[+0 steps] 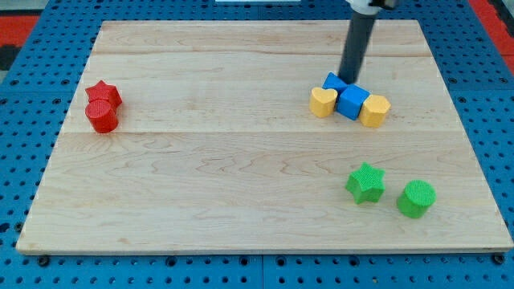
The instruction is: Push green star into red blocks
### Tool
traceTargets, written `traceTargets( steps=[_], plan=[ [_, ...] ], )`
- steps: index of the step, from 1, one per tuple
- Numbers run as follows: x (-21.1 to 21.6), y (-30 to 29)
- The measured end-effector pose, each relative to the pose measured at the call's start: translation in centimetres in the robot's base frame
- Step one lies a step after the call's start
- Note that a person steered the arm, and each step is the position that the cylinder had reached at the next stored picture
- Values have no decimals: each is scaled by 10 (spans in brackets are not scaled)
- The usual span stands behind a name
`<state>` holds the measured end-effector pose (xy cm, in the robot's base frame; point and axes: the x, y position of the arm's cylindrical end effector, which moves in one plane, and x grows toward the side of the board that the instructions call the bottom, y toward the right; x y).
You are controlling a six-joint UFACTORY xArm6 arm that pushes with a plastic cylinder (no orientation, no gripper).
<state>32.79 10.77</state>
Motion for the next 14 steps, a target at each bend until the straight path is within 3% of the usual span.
traceTargets(
  steps=[1,2,4,6,7,8,9,11,12,13,14],
  plan=[
    [16,-81],
    [65,-118],
    [200,-99],
    [243,-40],
    [290,-9],
    [288,113],
    [263,121],
    [176,-88],
    [133,-121],
    [130,-216],
    [153,-201]
  ],
)
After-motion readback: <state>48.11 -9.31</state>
